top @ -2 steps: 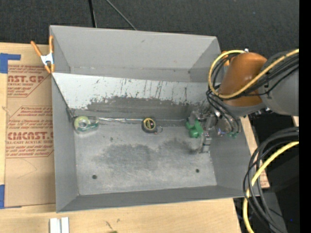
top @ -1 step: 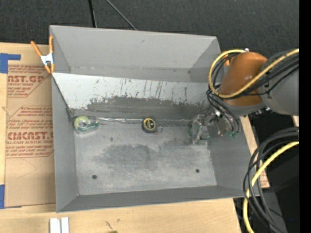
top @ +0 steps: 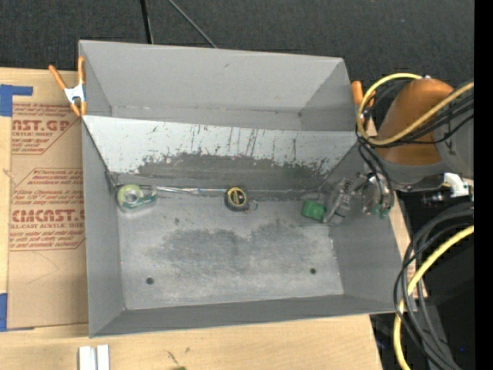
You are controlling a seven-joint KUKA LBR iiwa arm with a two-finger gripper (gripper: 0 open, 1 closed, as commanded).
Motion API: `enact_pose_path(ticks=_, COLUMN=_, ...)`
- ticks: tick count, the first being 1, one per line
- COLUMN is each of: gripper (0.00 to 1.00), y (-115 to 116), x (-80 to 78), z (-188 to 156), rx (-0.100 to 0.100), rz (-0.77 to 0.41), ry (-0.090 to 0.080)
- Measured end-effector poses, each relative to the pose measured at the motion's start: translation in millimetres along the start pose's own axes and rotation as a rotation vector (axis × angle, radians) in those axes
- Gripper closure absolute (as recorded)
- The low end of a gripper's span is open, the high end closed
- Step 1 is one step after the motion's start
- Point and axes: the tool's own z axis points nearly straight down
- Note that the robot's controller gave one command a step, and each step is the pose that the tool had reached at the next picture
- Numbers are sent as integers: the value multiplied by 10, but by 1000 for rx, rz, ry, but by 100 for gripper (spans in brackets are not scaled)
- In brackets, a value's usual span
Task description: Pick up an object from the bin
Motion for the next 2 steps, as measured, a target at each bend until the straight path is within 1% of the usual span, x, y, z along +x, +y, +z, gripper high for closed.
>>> enact_pose_path(ticks=1, gripper=0, y=2, x=5, z=13, rx=1, rz=-2, ry=1)
enact_pose_path(ticks=2, gripper=0, y=26, x=510, z=449, rx=2, rz=-33, ry=11)
